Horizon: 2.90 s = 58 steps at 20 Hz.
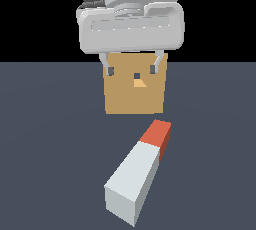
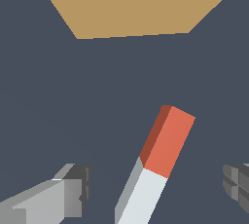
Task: Insert the peg into the horizontal hole in a box.
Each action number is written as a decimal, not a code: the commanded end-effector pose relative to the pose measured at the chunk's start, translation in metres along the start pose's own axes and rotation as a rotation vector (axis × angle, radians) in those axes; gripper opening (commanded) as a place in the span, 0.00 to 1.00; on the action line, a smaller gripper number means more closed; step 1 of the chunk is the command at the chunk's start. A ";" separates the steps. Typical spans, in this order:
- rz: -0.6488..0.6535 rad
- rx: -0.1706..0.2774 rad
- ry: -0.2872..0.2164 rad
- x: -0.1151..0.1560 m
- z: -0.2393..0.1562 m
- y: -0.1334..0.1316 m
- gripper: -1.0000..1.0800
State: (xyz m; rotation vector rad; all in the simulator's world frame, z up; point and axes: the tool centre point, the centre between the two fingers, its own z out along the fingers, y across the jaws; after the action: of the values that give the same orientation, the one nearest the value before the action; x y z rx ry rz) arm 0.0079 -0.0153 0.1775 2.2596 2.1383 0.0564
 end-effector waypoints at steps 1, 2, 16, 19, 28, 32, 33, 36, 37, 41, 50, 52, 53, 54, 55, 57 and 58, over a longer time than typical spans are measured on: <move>0.000 0.000 0.000 0.000 0.000 0.000 0.96; 0.001 0.000 0.000 0.000 0.000 0.000 0.96; 0.240 0.024 -0.012 -0.064 0.058 0.014 0.96; 0.319 0.032 -0.014 -0.086 0.077 0.014 0.96; 0.440 0.044 -0.017 -0.118 0.105 0.011 0.96; 0.435 0.045 -0.017 -0.118 0.106 0.011 0.96; 0.435 0.045 -0.017 -0.117 0.108 0.011 0.96; 0.437 0.045 -0.017 -0.118 0.118 0.010 0.96; 0.438 0.045 -0.017 -0.118 0.123 0.009 0.96; 0.440 0.045 -0.016 -0.118 0.145 0.008 0.96; 0.441 0.045 -0.016 -0.119 0.155 0.008 0.00; 0.441 0.045 -0.016 -0.119 0.155 0.008 0.00; 0.441 0.045 -0.016 -0.119 0.155 0.008 0.00; 0.441 0.045 -0.016 -0.119 0.155 0.008 0.00; 0.441 0.045 -0.016 -0.119 0.155 0.008 0.00; 0.441 0.045 -0.016 -0.119 0.155 0.008 0.00; 0.441 0.045 -0.016 -0.119 0.155 0.008 0.00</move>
State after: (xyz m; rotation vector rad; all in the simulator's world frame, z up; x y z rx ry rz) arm 0.0169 -0.1339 0.0221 2.6992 1.6076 -0.0007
